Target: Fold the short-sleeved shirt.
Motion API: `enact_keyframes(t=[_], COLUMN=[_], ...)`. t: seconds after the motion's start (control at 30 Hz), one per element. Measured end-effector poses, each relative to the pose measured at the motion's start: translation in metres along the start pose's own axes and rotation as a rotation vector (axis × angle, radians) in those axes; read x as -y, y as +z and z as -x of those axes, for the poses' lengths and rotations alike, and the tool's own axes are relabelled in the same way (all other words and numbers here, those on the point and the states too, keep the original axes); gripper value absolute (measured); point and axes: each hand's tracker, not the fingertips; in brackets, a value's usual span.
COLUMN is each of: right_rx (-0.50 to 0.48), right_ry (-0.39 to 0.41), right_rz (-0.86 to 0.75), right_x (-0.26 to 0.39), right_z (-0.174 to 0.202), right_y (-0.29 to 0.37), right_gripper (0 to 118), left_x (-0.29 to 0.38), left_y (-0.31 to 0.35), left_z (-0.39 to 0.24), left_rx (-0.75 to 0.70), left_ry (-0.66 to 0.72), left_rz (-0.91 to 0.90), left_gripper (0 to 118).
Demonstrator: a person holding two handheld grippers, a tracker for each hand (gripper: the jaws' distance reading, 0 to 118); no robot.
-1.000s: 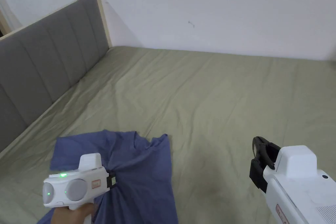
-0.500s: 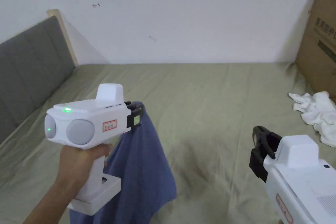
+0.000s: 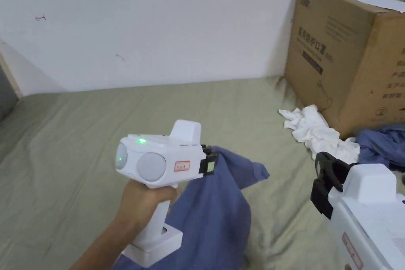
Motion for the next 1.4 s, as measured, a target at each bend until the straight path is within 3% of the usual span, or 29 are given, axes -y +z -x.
enact_keyframes(t=[0.2, 0.4, 0.5, 0.57, 0.6, 0.63, 0.73, 0.93, 1.13, 1.3, 1.37, 1.4], right_rx=[0.024, 0.019, 0.016, 0.014, 0.012, 0.011, 0.006, 0.001, 0.001, -0.005, -0.005, -0.008], right_ry=[-0.006, -0.012, -0.017, -0.016, -0.015, -0.014, -0.010, -0.010, -0.006, -0.005, -0.004, -0.004], right_rz=[0.031, 0.059, 0.069, 0.071, 0.071, 0.070, 0.061, 0.021, -0.011, -0.029, -0.036, -0.039], right_x=[0.008, 0.013, 0.011, 0.010, 0.008, 0.005, -0.002, 0.000, -0.017, -0.020, -0.021, -0.022], right_z=[-0.009, -0.005, -0.002, -0.001, 0.000, -0.002, 0.000, 0.003, 0.022, 0.027, 0.029, 0.030], right_y=[0.000, -0.005, -0.003, -0.002, -0.001, 0.001, 0.003, -0.007, -0.005, -0.008, -0.010, -0.010], right_gripper=[0, 0, 0, 0, 0, 0, 0, 0, 0, 0, 0, 0], left_x=[0.079, 0.149, 0.164, 0.160, 0.155, 0.149, 0.126, 0.079, 0.058, 0.065, 0.072, 0.076], left_y=[-0.073, -0.138, -0.151, -0.143, -0.138, -0.131, -0.096, -0.001, 0.081, 0.116, 0.125, 0.129], left_z=[-0.006, -0.002, -0.001, -0.001, -0.002, -0.003, -0.006, -0.006, 0.005, 0.017, 0.024, 0.027], left_rx=[0.051, -0.078, -0.116, -0.129, -0.134, -0.142, -0.171, -0.252, -0.397, -0.600, -0.635, -0.646], left_ry=[0.060, 0.040, 0.081, 0.103, 0.109, 0.114, 0.106, 0.132, 0.070, -0.042, -0.050, -0.062], left_rz=[0.212, 0.458, 0.484, 0.423, 0.399, 0.383, 0.277, -0.104, -0.422, -0.518, -0.539, -0.552], left_gripper=[0, 0, 4, 21, 35, 61, 104, 106, 106, 103, 98, 90])
